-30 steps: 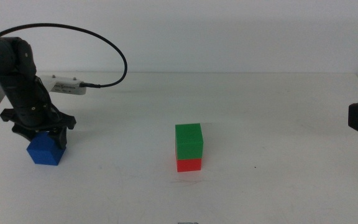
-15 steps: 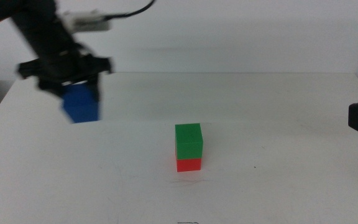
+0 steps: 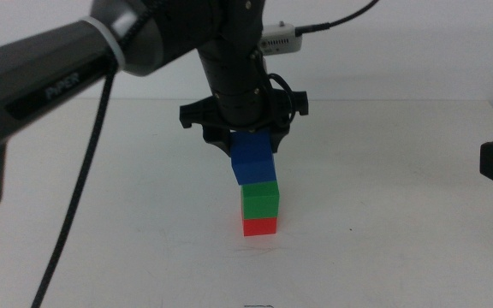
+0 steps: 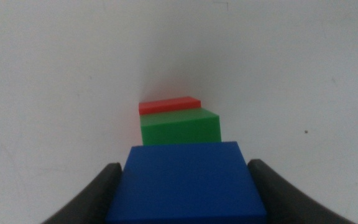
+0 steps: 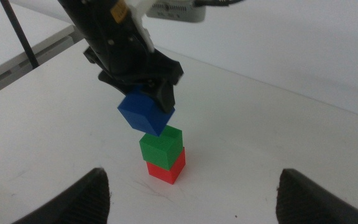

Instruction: Stack red cubes first, then green, then blue cubes in a specific spot.

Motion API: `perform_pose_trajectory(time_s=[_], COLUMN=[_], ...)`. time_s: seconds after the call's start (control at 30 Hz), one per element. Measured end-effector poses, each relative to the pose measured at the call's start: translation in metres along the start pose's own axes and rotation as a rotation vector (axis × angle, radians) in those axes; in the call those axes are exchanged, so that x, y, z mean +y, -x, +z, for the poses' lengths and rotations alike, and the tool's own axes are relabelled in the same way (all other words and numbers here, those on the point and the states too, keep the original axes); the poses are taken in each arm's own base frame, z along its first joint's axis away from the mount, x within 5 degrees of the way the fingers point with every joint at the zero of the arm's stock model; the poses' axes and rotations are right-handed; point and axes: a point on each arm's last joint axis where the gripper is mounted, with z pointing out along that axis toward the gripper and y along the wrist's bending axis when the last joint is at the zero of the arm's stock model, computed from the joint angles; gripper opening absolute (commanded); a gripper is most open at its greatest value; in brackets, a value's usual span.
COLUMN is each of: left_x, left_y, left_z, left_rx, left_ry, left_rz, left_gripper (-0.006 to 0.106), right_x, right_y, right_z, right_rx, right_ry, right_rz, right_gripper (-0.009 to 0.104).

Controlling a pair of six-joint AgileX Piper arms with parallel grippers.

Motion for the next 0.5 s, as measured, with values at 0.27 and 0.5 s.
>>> perform_pose_trajectory(time_s=[0.27,0.5], left_x=[-0.002,-0.003], left_y=[0.001,0.000], left_z=[0.010,0.016], left_rx=[0.012,0.030], left_ry=[0.018,0.018], left_rz=[0.000,-0.006], left_gripper=[-0.001,-0.001], right_x=[0.000,0.000], right_y=[0.000,0.000], right_z=[0.000,0.000], right_rx=[0.000,0.000], right_ry=[0.000,0.001], right_rz=[0.000,0.001], right_gripper=[0.088,0.088])
